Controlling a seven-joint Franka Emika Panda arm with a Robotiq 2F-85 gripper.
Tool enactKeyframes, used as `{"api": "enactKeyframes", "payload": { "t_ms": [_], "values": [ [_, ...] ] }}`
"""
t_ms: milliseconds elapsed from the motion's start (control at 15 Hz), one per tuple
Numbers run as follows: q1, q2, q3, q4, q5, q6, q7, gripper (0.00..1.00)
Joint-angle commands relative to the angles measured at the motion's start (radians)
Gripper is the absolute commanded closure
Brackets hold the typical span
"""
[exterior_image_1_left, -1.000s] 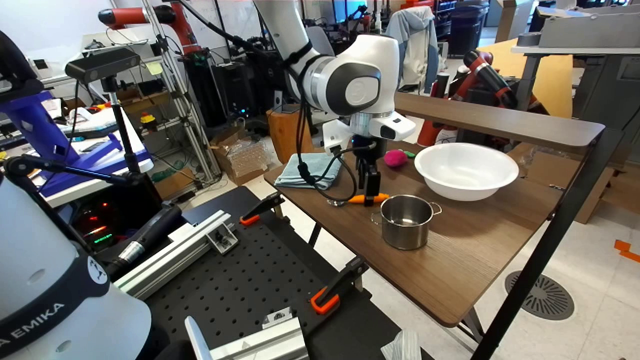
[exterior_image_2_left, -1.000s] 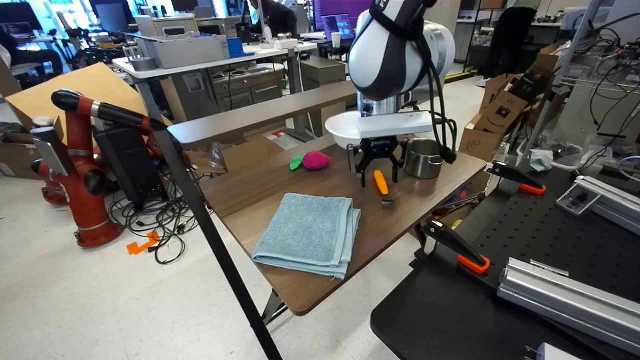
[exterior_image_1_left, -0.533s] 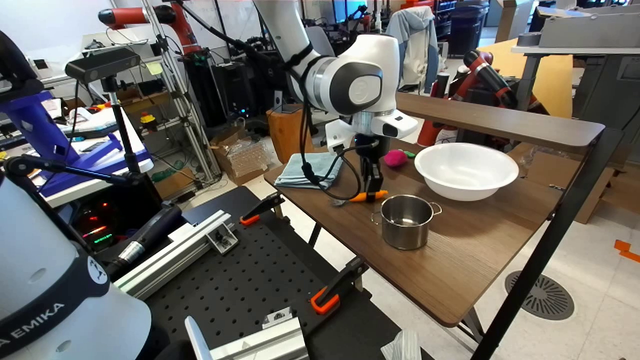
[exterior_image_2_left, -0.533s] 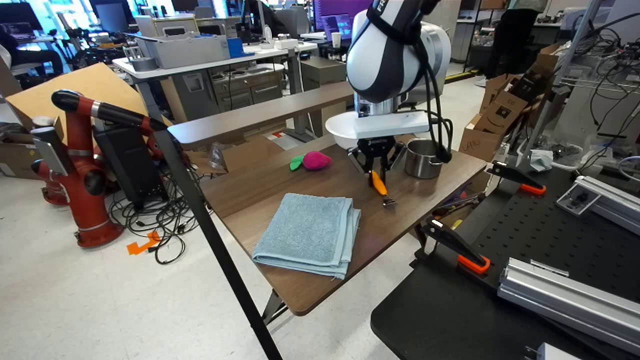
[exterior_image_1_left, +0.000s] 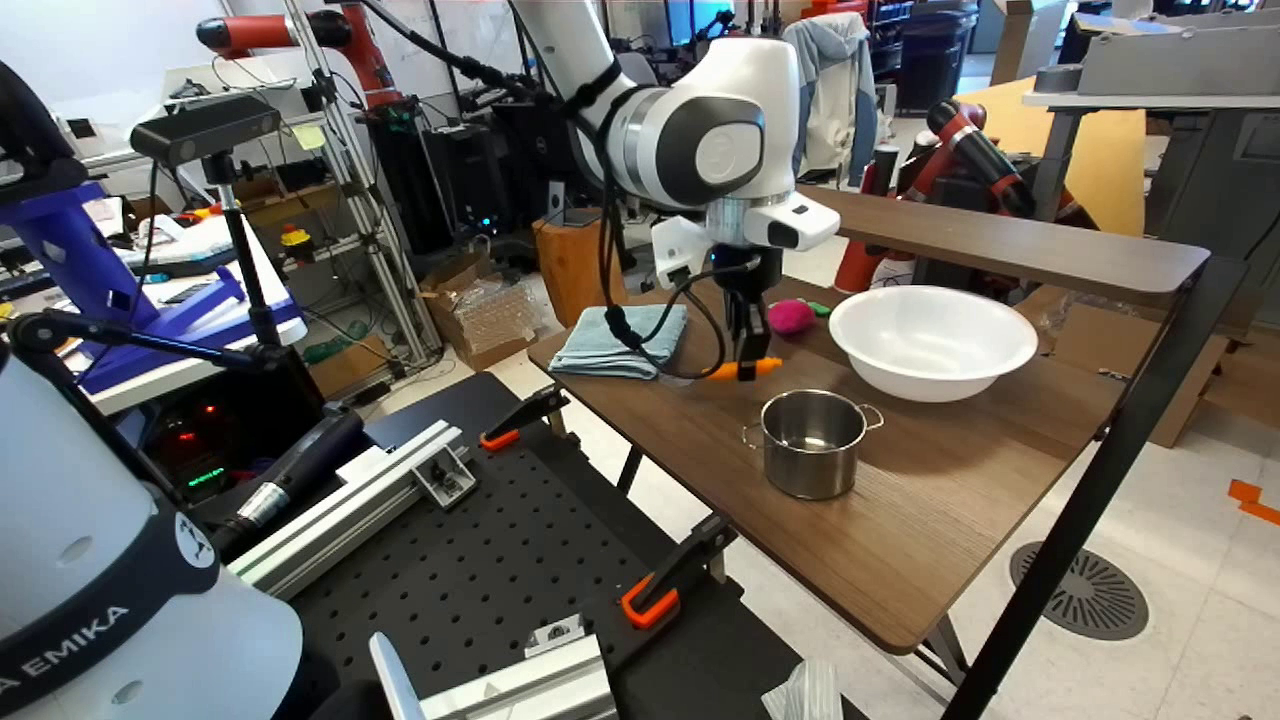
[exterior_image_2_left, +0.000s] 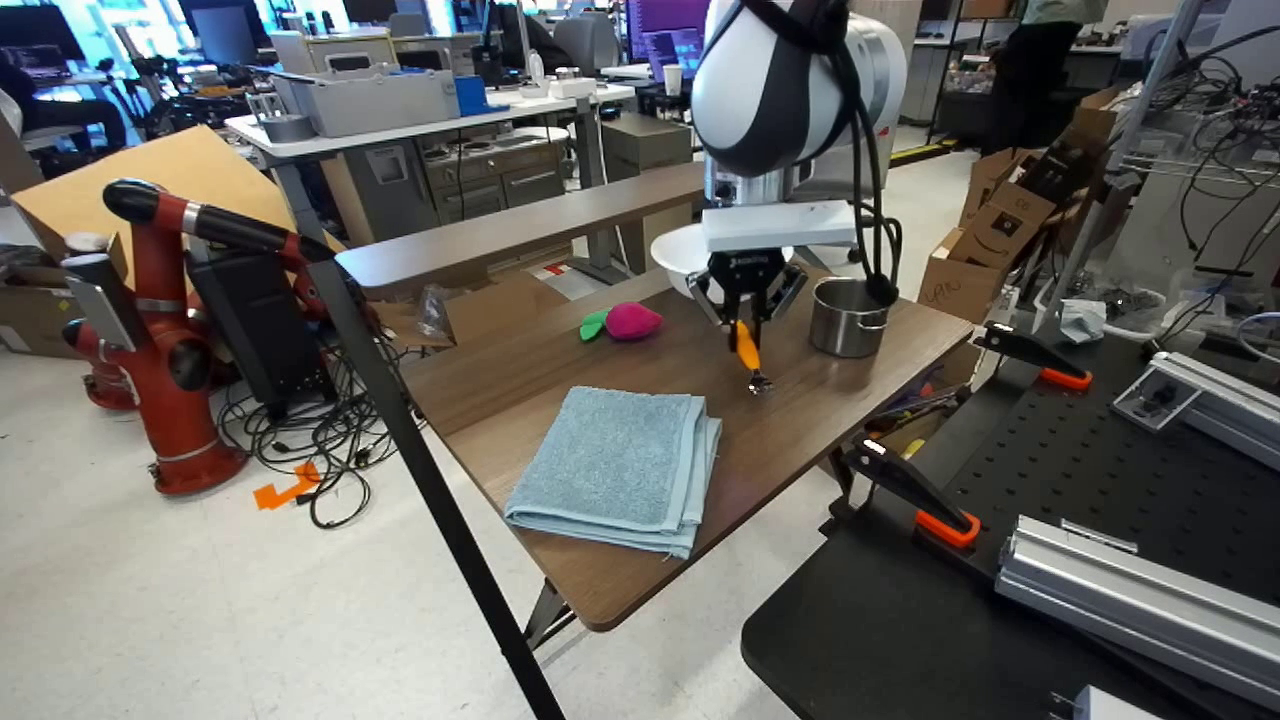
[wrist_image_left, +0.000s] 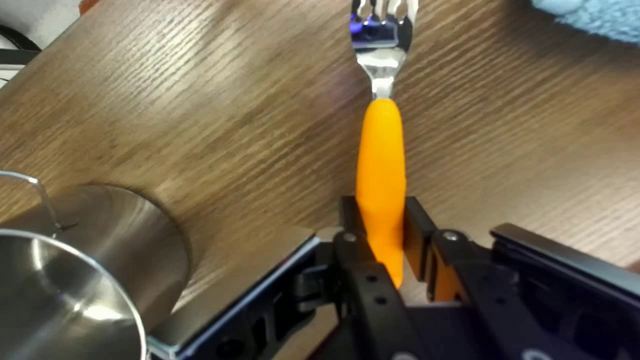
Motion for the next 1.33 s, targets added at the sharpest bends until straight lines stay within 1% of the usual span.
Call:
{"api": "enactKeyframes", "payload": {
  "t_ms": [0,267,400,533,800,1267],
  "values": [
    [-0.017,-0.138,0.037,-0.079,0.016,-0.003,-0.037,0.94],
    [-0.017,-0.268,0.096,-0.077,0.047,-0.060,-0.025,0.94],
    [-0.023,-0.302,0.143,-0.048,0.099,-0.093,-0.028,0.94],
    [-0.013,-0.309,0.171,-0.011,0.127,-0.105,-0.007,0.94],
    [-0.002,-0.247,0.199,0.098,0.139,-0.131,0.046,0.94],
    [0.023,-0.006,0.171,0.354,0.115,-0.167,0.178,0.94]
  ]
}}
